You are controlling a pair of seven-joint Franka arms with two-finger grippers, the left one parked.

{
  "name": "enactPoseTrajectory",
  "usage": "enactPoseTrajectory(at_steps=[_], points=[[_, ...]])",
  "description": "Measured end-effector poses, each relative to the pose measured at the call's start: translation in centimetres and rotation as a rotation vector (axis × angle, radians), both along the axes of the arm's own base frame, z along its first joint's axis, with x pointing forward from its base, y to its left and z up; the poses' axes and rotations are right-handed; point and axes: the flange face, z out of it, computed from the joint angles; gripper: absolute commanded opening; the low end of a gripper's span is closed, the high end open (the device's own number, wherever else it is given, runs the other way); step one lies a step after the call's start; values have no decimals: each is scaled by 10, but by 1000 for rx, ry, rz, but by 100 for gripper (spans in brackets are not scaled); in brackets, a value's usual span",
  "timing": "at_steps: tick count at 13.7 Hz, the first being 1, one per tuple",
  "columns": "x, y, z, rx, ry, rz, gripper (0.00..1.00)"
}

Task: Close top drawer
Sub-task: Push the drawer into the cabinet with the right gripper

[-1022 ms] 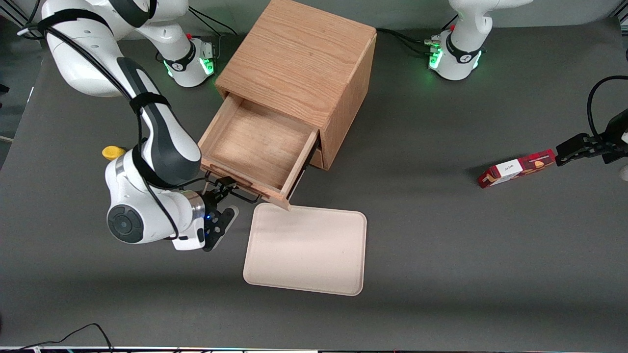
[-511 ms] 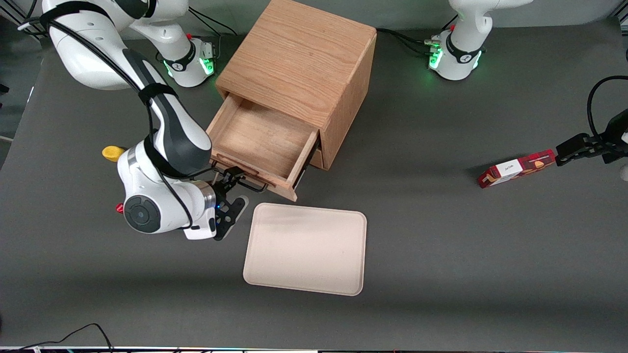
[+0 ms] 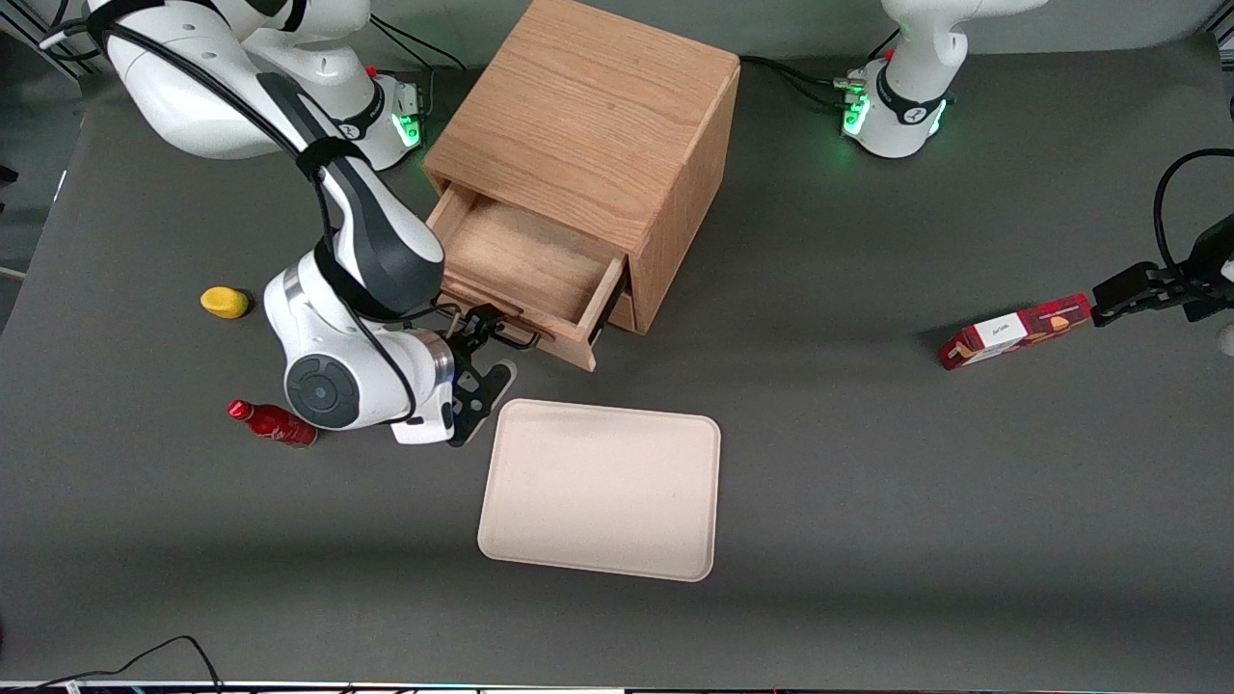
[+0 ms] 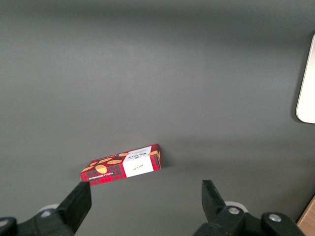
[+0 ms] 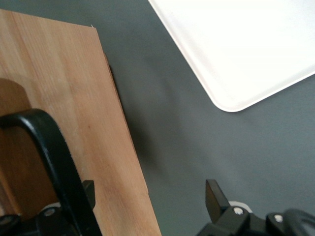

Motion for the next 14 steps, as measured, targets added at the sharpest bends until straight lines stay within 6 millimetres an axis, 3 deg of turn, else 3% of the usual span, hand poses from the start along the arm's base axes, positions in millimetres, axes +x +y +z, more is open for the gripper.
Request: enactPoseTrajectory(at_steps=[14], points=[[-52, 35, -2, -48, 7, 21, 100]])
